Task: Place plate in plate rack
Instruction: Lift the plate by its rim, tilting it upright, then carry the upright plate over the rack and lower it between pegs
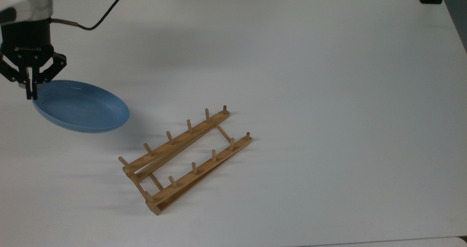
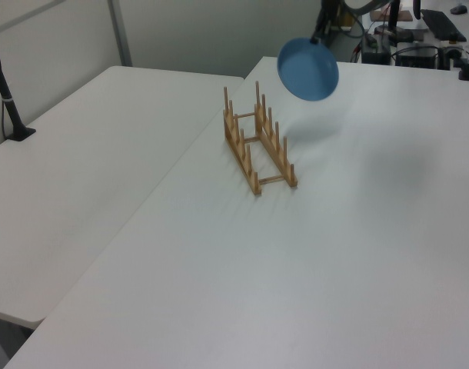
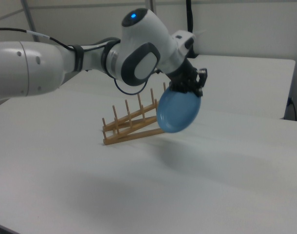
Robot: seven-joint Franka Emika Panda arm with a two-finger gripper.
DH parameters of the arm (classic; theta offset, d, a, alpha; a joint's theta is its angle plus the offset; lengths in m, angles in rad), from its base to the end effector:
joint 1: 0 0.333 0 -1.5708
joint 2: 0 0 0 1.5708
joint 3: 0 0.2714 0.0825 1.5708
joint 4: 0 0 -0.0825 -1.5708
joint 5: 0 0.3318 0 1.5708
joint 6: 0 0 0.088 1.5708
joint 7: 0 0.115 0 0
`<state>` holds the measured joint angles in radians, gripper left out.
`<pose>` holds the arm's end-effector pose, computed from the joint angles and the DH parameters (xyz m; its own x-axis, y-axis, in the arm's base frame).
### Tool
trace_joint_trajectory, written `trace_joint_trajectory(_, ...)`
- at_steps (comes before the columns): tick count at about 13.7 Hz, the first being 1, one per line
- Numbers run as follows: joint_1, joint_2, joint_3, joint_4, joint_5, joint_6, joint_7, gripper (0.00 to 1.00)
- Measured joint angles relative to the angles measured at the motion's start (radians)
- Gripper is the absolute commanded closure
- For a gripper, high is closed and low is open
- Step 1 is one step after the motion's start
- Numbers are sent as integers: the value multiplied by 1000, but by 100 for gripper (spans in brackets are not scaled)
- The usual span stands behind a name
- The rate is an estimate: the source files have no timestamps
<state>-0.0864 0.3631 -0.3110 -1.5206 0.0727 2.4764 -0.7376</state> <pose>0.6100 -0.2230 0.4970 0.8266 0.3985 0.3974 0.2259 -0.8817 0.4142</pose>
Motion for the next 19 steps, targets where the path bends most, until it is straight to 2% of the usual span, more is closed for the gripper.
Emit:
trace_joint_trajectory(5, 72, -58, -8, 1, 0, 123, 2, 100)
trace_joint_trajectory(7, 124, -87, -39, 1, -17, 126, 2, 100)
trace_joint_trajectory(10, 215, -117, -102, 1, -98, 126, 9, 100)
trace_joint_trajectory(11, 265, -119, -140, 1, -137, 126, 30, 100)
trace_joint_trajectory(13, 332, -119, -178, 3, -280, 127, 120, 100)
trace_joint_trajectory(16, 410, -119, -186, 16, -503, 127, 333, 100)
trace_joint_trajectory(19, 449, -90, -186, 17, -675, 118, 479, 100)
